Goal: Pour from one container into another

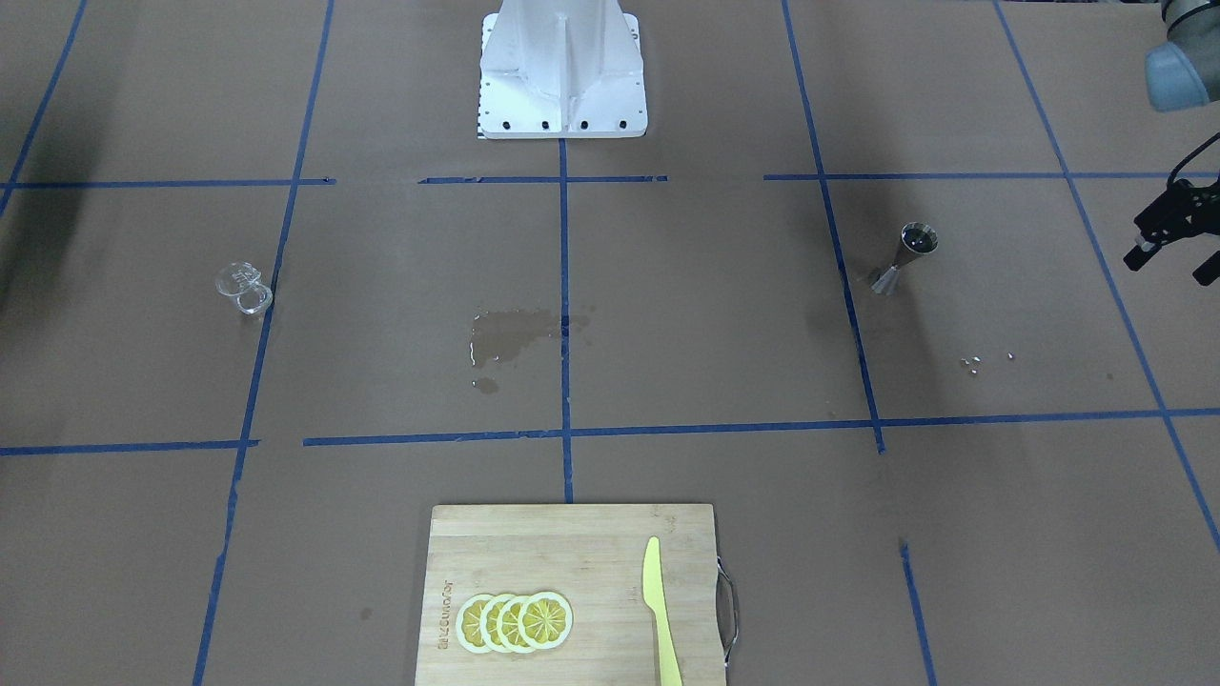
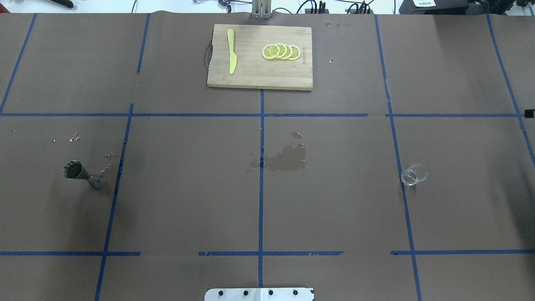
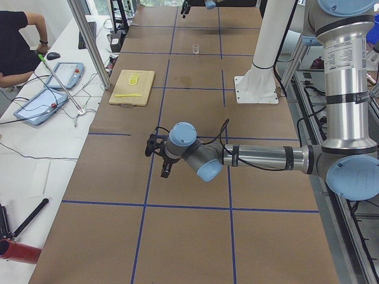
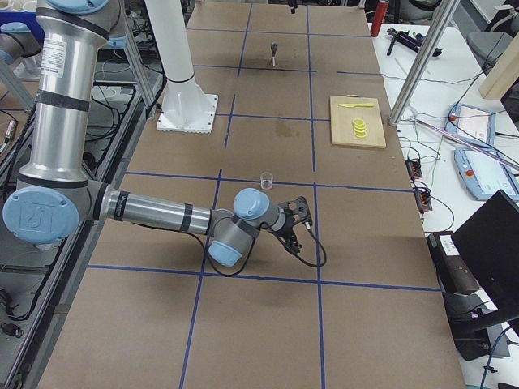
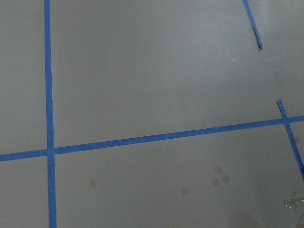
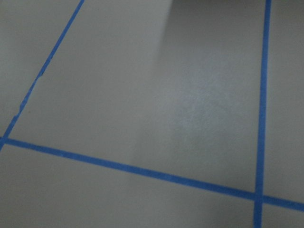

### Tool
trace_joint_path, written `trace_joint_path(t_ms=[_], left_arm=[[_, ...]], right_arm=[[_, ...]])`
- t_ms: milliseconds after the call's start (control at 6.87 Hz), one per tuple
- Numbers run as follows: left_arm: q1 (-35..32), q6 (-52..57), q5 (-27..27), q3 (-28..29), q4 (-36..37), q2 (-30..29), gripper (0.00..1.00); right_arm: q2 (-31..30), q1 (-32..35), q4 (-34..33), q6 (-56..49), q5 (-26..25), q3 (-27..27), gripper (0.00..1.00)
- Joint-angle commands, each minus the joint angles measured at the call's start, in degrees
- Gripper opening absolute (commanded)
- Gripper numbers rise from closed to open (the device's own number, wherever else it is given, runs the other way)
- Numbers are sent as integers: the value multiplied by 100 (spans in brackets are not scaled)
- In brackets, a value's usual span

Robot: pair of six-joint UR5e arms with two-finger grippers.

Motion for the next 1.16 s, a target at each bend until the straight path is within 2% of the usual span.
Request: trace_joint_path(t_ms=[0, 291, 437, 582, 728, 873, 1019], left_arm=[[-7, 16, -12, -14, -2, 7, 100], [71, 34, -195, -102, 86, -62, 100], [54, 155, -632, -85, 86, -46, 100], [-15, 757, -845, -84, 182, 85, 100], [-234, 1311, -856, -163, 531, 199, 100], [-523, 2056, -830, -338, 1213, 209, 100], [-891, 2690, -647, -705, 2229, 209, 100]], right_arm=[[905, 1055, -2470, -1276, 727, 58, 100], [1363, 1128, -4184, -2688, 709, 94, 100], [1678, 1163, -5437, -3636, 701, 120, 100], [1803, 1190, -6485, -4159, 657, 364, 100], [1586, 1129, -7000, -4260, 526, 923, 100], [1097, 1085, -7057, -4252, 281, 1442, 100], [953, 1085, -7005, -4182, 279, 1500, 100]])
